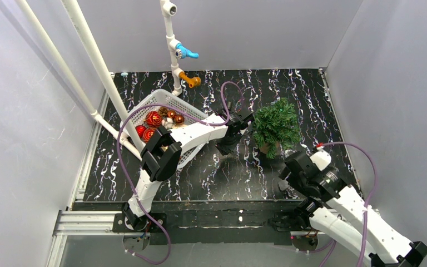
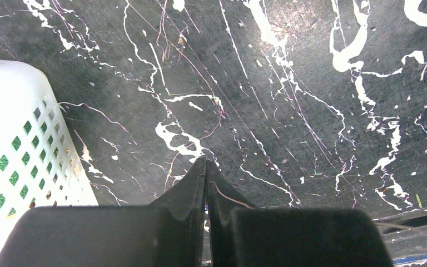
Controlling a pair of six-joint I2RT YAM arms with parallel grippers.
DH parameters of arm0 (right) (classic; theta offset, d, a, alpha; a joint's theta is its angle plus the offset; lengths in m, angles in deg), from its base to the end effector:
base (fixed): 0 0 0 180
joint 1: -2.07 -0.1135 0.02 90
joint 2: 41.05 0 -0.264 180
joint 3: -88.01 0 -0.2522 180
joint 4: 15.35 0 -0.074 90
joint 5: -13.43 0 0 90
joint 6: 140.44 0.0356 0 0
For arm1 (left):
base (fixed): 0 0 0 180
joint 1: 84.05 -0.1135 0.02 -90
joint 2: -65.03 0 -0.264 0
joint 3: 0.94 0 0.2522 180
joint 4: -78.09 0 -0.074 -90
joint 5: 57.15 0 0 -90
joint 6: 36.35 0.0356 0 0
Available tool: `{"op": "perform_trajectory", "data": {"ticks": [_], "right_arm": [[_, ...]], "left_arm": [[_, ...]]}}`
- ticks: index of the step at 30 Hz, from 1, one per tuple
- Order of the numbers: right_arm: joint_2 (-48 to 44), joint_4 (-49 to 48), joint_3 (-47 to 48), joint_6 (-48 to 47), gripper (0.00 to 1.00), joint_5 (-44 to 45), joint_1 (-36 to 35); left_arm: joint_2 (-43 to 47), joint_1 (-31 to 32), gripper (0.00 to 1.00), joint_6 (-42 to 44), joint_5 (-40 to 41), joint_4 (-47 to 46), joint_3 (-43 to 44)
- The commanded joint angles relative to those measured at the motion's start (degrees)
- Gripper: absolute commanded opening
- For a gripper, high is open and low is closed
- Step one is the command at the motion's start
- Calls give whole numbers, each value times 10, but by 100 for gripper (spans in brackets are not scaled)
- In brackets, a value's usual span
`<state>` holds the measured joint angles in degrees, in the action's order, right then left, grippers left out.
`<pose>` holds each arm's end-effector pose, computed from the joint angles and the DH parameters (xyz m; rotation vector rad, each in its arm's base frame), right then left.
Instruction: Decorate the small christmas tree
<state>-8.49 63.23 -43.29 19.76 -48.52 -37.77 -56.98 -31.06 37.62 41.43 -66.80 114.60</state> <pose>0.0787 0.0439 0.2322 0.7929 2.3443 0.1426 0.3005 -0.3899 0.2365 0.6632 2.2321 -0.4490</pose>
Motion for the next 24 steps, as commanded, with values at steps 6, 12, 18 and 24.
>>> {"op": "perform_trajectory", "data": {"ticks": [6,12,18,24], "right_arm": [[50,-47,103,-133,83,57,92],[-19,-72,133,-181,73,58,109],[-13,0,164,-42,63,34,131],[-14,13,158,57,58,-25,173]], "left_arm": [[50,-1,0,6,-1,60,-14],[54,-1,0,7,-2,60,-14],[55,-1,0,7,-7,60,-15],[61,-1,0,10,-7,60,-23]]}}
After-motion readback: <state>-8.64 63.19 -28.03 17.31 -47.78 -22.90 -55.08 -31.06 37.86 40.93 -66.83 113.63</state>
